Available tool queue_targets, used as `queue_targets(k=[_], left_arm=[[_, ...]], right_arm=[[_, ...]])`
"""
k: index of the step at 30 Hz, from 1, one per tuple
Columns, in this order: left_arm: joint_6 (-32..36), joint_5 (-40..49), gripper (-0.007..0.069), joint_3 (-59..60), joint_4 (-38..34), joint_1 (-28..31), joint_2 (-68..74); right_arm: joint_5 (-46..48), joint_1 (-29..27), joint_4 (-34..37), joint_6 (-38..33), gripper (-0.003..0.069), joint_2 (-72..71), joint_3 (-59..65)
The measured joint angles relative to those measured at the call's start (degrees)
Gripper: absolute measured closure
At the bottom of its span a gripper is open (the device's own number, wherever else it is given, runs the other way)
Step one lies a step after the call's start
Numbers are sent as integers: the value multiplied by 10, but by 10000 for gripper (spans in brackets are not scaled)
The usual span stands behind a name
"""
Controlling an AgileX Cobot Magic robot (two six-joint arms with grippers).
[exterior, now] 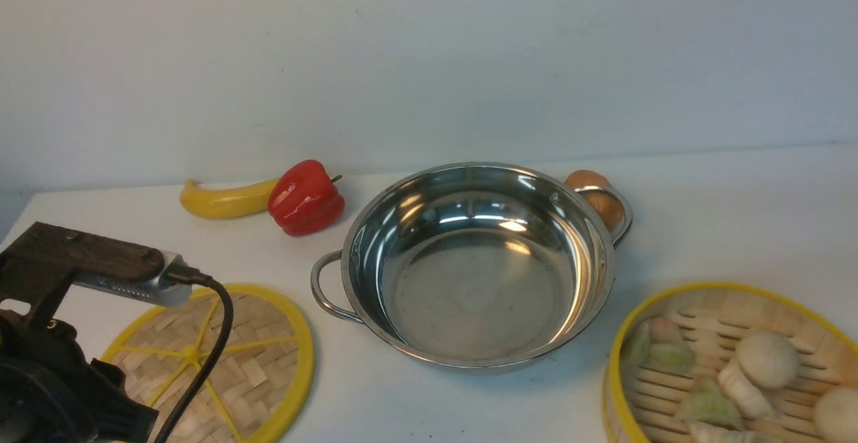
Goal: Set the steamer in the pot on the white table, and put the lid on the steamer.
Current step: 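Reach for and grasp the rim of the bamboo steamer holding the buns with the right gripper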
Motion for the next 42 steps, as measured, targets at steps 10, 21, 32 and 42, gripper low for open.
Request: queue_targets(k=[10,21,32,42], left_arm=[[-1,-10,384,0,3,0,73],[-2,-40,384,0,-5,0,107],[-2,-40,384,0,-19,0,107],[-2,-40,384,0,-19,0,107]], right_arm=[[-41,0,-1,-17,416,80,0],[-77,0,-8,-23,416,93,0],[-79,0,-11,-29,416,93,0],[-76,0,-11,-34,416,93,0]])
